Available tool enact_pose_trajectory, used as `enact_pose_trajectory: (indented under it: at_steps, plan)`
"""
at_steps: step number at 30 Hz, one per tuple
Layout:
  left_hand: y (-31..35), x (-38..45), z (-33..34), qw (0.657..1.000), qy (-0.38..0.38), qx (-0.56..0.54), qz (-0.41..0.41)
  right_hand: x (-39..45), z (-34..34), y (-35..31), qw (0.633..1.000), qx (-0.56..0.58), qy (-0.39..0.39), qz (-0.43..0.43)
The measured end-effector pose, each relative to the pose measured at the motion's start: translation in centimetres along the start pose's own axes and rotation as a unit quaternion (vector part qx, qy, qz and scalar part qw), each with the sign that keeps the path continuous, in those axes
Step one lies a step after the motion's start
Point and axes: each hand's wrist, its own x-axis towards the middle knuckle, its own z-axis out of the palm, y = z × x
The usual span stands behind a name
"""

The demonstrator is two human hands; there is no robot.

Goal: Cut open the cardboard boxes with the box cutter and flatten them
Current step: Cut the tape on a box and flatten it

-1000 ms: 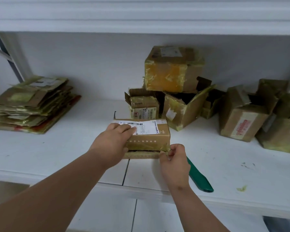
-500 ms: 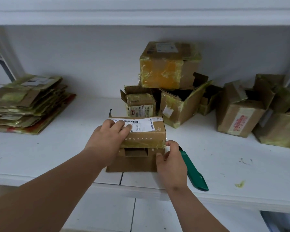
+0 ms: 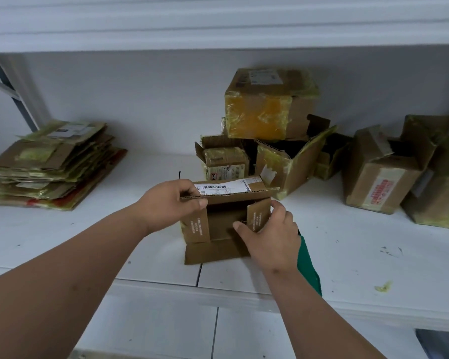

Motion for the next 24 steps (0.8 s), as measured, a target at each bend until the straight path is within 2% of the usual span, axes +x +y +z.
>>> enact_pose_trajectory:
  at_steps: [3,5,9,14,16,18,21,24]
  plan:
    - [0.1,-0.3,0.3,1.000,0.012,-0.024,-0.011,0.3,0.0,-0.4,1.000,0.003,0.001,0.001]
    - [0.0,-0.5,0.3,0.999,0.028,-0.035,-0.022,0.2,-0.4,0.2,0.998,0.069,-0.009,0.002]
    - [-0.6,-0.9,0.6,0.990,0.079,-0.104,-0.061,-0.1,-1.5,1.0,0.971,0.230,-0.026,0.064]
    - [-0.5,-0.9,2.0,0.960,0.226,-0.127,-0.103,0.0,-2.0,-0.2,0.958,0.276,-0.060,0.043]
    - [-0.4,-0.7,2.1,0.946,0.257,-0.162,-0.110,0.1,-2.3,-0.7,0.950,0.296,-0.083,0.052]
    - [-0.4,-0.2,2.0,0.949,0.261,-0.129,-0.124,0.2,-2.6,-1.0,0.944,0.308,-0.101,0.060]
    - [-0.8,0.9,1.4,0.954,0.257,0.016,-0.153,0.4,-2.6,-1.3,0.922,0.366,-0.108,0.072]
    - [-1.1,1.2,1.0,0.963,0.233,-0.044,-0.132,0.4,-2.3,-1.4,0.916,0.377,-0.113,0.083]
